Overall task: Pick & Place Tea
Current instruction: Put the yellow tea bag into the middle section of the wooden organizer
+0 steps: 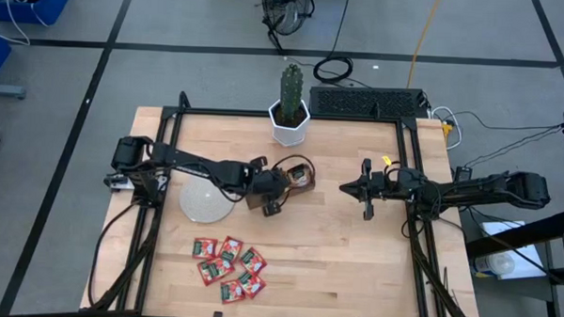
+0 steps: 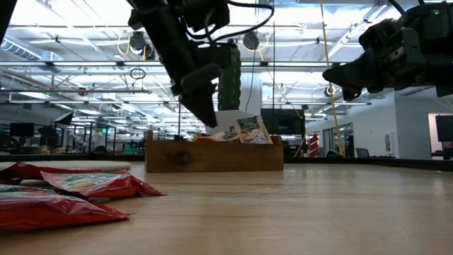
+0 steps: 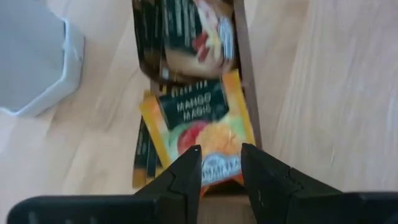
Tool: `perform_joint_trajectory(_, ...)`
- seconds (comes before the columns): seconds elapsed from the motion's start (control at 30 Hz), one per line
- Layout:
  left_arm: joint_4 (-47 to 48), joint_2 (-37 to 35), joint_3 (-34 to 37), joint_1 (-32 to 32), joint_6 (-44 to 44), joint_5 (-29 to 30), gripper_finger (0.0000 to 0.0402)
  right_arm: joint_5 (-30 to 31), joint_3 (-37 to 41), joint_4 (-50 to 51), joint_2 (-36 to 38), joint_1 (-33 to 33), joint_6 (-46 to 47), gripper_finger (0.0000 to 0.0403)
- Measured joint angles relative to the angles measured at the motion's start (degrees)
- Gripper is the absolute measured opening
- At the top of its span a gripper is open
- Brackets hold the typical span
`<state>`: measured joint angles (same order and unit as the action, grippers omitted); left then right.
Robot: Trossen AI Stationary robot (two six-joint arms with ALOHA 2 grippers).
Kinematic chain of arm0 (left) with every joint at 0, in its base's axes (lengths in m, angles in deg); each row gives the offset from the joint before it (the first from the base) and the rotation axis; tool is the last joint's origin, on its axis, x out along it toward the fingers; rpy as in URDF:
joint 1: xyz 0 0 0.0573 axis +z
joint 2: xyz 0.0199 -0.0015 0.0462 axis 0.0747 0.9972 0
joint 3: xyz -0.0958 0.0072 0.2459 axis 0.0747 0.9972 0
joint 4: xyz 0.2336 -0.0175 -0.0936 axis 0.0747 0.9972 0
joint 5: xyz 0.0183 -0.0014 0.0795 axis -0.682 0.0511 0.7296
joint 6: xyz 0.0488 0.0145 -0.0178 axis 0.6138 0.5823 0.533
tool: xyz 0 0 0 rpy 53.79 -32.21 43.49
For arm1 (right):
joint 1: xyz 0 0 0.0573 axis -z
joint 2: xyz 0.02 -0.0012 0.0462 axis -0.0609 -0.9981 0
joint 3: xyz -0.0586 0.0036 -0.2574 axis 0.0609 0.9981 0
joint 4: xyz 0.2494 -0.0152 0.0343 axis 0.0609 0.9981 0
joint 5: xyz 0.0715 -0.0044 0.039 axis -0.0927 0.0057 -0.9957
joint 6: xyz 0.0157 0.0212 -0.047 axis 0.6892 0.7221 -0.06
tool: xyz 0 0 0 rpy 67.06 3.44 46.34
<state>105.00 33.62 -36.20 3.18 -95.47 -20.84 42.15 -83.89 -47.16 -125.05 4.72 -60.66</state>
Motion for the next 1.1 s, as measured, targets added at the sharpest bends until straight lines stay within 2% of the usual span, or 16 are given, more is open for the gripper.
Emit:
perform_joint_trajectory(0.23, 2.43, 0.01, 0.0, 0.34, -2.63, 0.09, 0.0117, 0.0, -0.01, -0.02, 0.0, 0.0, -0.01, 0.0)
perform_joint_trajectory(0.47, 0.84, 3.97, 0.02, 0.26, -2.79, -1.39, 0.0117, 0.0, -0.01, -0.05, -0.02, -0.02, -0.01, 0.0)
perform_joint_trajectory(0.67, -0.56, 5.29, 0.0, 0.35, -3.23, -0.62, 0.0117, 0.0, 0.0, 0.11, -0.02, 0.0, -0.01, 0.0)
perform_joint_trajectory(0.87, -0.71, 5.44, 0.02, 0.32, -7.12, 5.03, 0.0117, 0.0, -0.01, 0.01, -0.02, -0.01, -0.01, 0.0)
perform_joint_trajectory(1.1, -3.45, 5.33, 2.17, 1.01, -9.19, 3.08, 0.0117, 0.0, -0.01, 0.01, -0.02, -0.02, -0.01, 0.0)
